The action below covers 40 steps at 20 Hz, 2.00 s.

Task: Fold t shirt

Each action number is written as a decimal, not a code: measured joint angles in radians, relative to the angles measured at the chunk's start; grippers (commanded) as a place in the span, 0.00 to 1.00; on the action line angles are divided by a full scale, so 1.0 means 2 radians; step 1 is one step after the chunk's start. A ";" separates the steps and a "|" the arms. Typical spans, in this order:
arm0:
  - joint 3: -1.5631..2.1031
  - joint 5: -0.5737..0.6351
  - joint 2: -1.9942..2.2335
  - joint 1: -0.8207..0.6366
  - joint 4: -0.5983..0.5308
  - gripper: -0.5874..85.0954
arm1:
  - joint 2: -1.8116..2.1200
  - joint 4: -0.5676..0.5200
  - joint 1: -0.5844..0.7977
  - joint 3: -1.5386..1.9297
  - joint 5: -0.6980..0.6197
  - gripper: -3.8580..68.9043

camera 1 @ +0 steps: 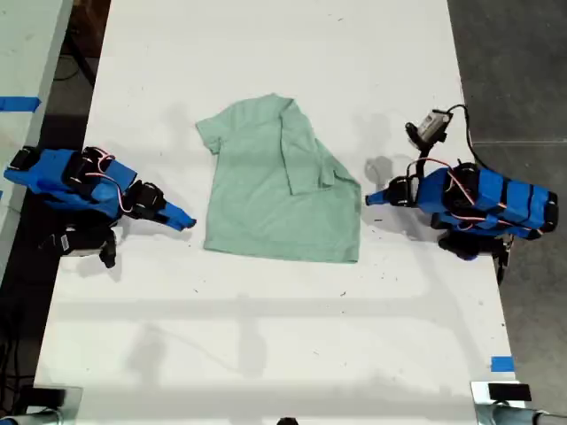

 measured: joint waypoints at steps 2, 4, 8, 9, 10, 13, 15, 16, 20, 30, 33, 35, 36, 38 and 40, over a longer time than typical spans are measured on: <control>0.000 0.000 0.000 0.000 0.000 0.16 | 0.002 0.026 0.005 0.001 0.050 0.08; 0.000 0.000 0.000 0.000 0.000 0.16 | 0.002 0.027 0.007 0.002 0.054 0.08; 0.000 0.000 0.000 0.000 0.000 0.16 | 0.002 0.027 0.005 0.002 0.054 0.08; 0.000 0.000 0.000 0.000 0.000 0.16 | 0.002 0.027 0.005 0.002 0.054 0.08; 0.000 0.000 0.000 0.000 0.000 0.16 | 0.002 0.027 0.005 0.002 0.054 0.08; 0.000 0.000 0.000 0.000 0.000 0.16 | 0.002 0.027 0.005 0.002 0.054 0.08; 0.000 0.000 0.000 0.000 0.000 0.16 | 0.002 0.027 0.005 0.002 0.054 0.08; 0.000 0.000 0.000 0.000 0.000 0.16 | 0.002 0.027 0.005 0.002 0.054 0.08; 0.000 0.000 0.000 0.000 0.000 0.16 | 0.002 0.027 0.005 0.002 0.054 0.08; 0.000 0.000 0.000 0.000 0.000 0.16 | 0.002 0.027 0.005 0.002 0.054 0.08; 0.000 0.000 0.000 0.000 0.000 0.16 | 0.002 0.027 0.005 0.002 0.054 0.08; 0.000 0.000 0.000 0.000 0.000 0.16 | 0.002 0.027 0.005 0.002 0.054 0.08; 0.000 0.000 0.000 0.000 0.000 0.16 | 0.002 0.027 0.005 0.002 0.054 0.08; 0.000 0.000 0.000 0.000 0.000 0.16 | 0.002 0.027 0.005 0.002 0.054 0.08; 0.000 0.000 0.000 0.000 0.000 0.16 | 0.002 0.027 0.005 0.002 0.054 0.08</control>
